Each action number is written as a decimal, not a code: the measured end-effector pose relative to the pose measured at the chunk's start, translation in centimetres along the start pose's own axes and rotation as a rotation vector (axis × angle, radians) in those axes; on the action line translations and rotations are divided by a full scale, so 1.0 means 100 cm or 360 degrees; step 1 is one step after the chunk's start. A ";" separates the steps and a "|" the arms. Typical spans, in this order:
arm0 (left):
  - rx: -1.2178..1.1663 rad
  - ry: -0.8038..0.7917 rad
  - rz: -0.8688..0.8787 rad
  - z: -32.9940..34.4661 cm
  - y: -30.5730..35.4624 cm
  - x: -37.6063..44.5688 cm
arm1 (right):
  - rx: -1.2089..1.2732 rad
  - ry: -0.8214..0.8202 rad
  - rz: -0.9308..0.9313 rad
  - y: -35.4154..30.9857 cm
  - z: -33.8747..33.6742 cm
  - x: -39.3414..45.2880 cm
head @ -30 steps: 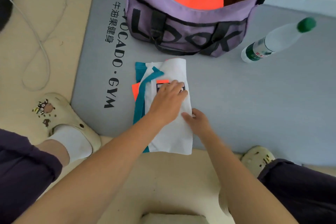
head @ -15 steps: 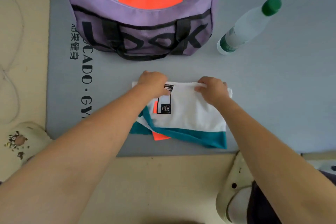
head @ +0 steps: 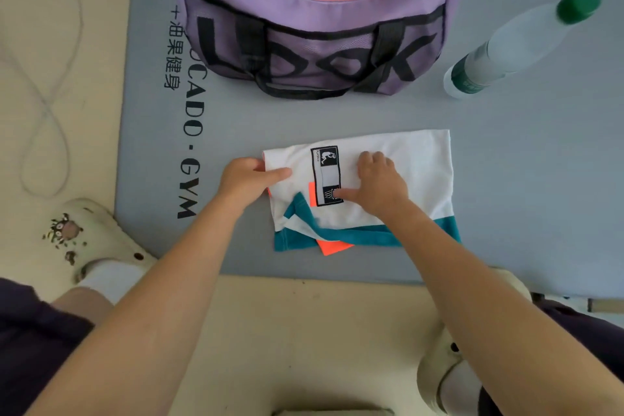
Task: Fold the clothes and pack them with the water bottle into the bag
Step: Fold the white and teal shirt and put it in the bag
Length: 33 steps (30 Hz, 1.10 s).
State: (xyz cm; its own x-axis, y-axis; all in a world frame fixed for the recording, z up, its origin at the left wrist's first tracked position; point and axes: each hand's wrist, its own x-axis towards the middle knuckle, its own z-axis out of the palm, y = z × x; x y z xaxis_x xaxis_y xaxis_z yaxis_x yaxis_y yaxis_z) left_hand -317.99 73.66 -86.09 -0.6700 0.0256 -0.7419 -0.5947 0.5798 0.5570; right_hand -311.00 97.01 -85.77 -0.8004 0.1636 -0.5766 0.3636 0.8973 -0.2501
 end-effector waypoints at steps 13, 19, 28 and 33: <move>-0.0379 0.0070 0.0015 0.016 -0.012 -0.016 | 0.1324 -0.0725 -0.0058 -0.055 0.021 -0.049; -0.0248 0.0025 -0.0032 0.026 -0.021 -0.023 | 0.1052 -0.0645 0.0143 -0.021 0.023 -0.062; 0.1098 0.0863 0.1042 0.068 -0.005 -0.046 | 0.0780 0.0629 0.0848 0.087 -0.002 -0.072; 0.1603 0.0467 0.1269 0.105 0.002 -0.054 | 0.0801 0.0379 0.0910 0.110 0.012 -0.080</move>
State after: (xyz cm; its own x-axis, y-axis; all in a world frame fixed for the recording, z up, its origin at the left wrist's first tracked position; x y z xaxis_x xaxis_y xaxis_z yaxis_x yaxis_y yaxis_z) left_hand -309.85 82.15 -85.92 -0.8271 0.5380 -0.1627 0.5097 0.8400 0.1861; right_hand -300.01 105.06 -84.87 -0.4844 0.6770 -0.5541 0.8747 0.3644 -0.3196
